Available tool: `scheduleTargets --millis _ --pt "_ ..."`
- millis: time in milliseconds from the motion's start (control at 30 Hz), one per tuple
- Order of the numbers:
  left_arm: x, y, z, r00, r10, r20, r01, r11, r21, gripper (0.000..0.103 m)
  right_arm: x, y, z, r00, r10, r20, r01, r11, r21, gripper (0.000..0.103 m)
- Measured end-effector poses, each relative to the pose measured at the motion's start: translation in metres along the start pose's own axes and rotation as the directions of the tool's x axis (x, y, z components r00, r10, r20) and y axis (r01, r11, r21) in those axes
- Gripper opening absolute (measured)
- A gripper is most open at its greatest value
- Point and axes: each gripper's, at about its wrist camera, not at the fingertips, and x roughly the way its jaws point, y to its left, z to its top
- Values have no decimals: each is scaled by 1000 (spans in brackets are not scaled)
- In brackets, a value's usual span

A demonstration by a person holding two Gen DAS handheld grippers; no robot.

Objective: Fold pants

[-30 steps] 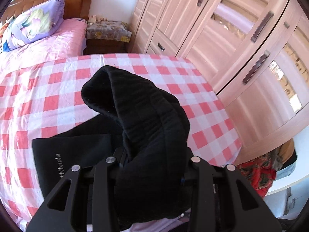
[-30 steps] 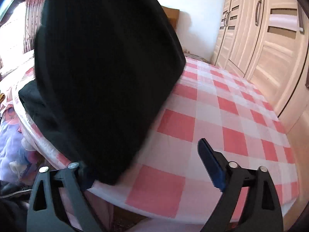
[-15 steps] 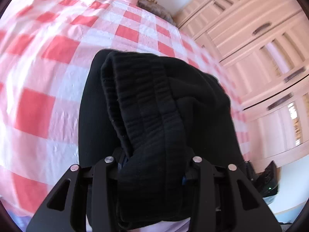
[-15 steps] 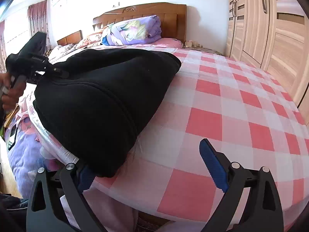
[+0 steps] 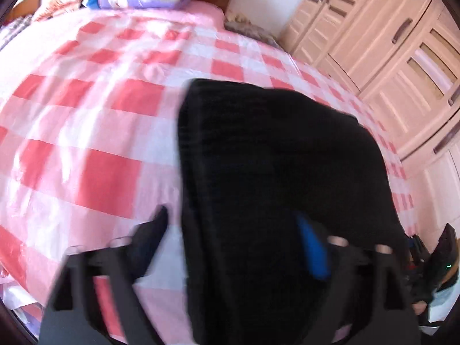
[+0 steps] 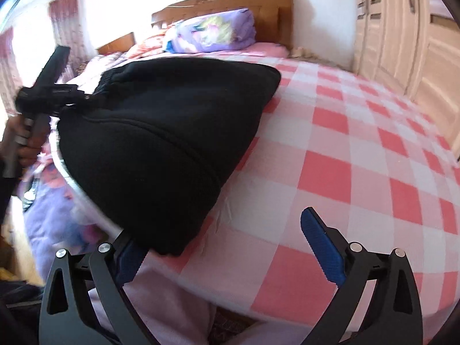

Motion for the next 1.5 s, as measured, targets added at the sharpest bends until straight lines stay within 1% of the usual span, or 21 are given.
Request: scheduleTargets --millis 33,67,100,167,233,300,400,500,600,667,700,767,800,933,1000,1133,1233,1267,1333,1433,1500 --pt "-15 3 -2 998 -52 41 52 999 -6 89 -7 -5 -1 999 51 -4 -51 999 -2 96" --pt "-28 4 -3 995 -72 76 73 997 -6 91 -16 -10 -3 994 110 -2 -110 994 0 96" --pt "-41 6 -3 992 -58 110 60 998 -13 93 -22 -15 -3 988 153 13 -153 988 8 96" --pt "-73 2 -6 981 25 194 -23 1000 -13 93 -37 -33 4 974 219 60 -222 973 56 96" --pt "-92 -16 -8 974 25 224 -36 998 42 93 -42 -48 21 969 229 98 -239 965 108 96" --pt "-98 -50 -9 971 0 237 -30 992 125 95 -40 -62 51 968 209 140 -229 962 146 97" --pt "-71 -111 -12 983 -50 178 1 964 268 96 -11 -67 104 973 188 134 -206 968 144 97" --pt "-33 -143 -22 992 -14 121 -30 934 356 96 31 -51 152 973 219 69 -226 965 129 97" --pt "-6 -140 -36 997 39 73 -62 938 342 96 75 -16 185 980 197 -19 -195 979 60 97" --pt "2 -125 -43 999 7 47 -21 952 306 95 103 4 192 983 163 -82 -164 986 -6 97" --pt "2 -121 -46 999 -13 50 -3 952 307 95 127 15 194 986 100 -134 -107 993 -48 97" --pt "1 -120 -51 999 -10 46 -6 941 338 95 168 29 195 977 -20 -214 -8 992 -129 99" --pt "2 -120 -52 999 -6 41 -8 937 349 95 174 29 198 977 -12 -211 -16 992 -128 99" --pt "3 -117 -54 999 -31 35 16 935 354 95 172 13 208 976 40 -213 -45 999 -18 99" --pt "3 -116 -55 999 -37 38 22 936 352 95 163 10 211 981 77 -177 -76 997 12 99" --pt "6 -121 -54 999 -19 44 2 936 351 96 187 14 217 979 -10 -206 0 999 -51 99" --pt "5 -123 -53 999 -11 44 -5 939 343 96 201 2 226 977 19 -214 -17 1000 11 98" --pt "7 -122 -50 999 -10 42 -5 940 341 96 198 -2 231 983 20 -183 -14 999 33 98" --pt "8 -123 -50 999 -8 39 -6 940 340 96 187 -12 235 990 -50 -129 59 996 70 98" --pt "8 -123 -49 999 -7 37 -7 940 341 97 162 -25 230 997 16 -77 -4 989 150 98" --pt "11 -124 -45 999 -3 38 -10 941 339 97 134 -20 216 998 53 -45 -48 993 111 98"
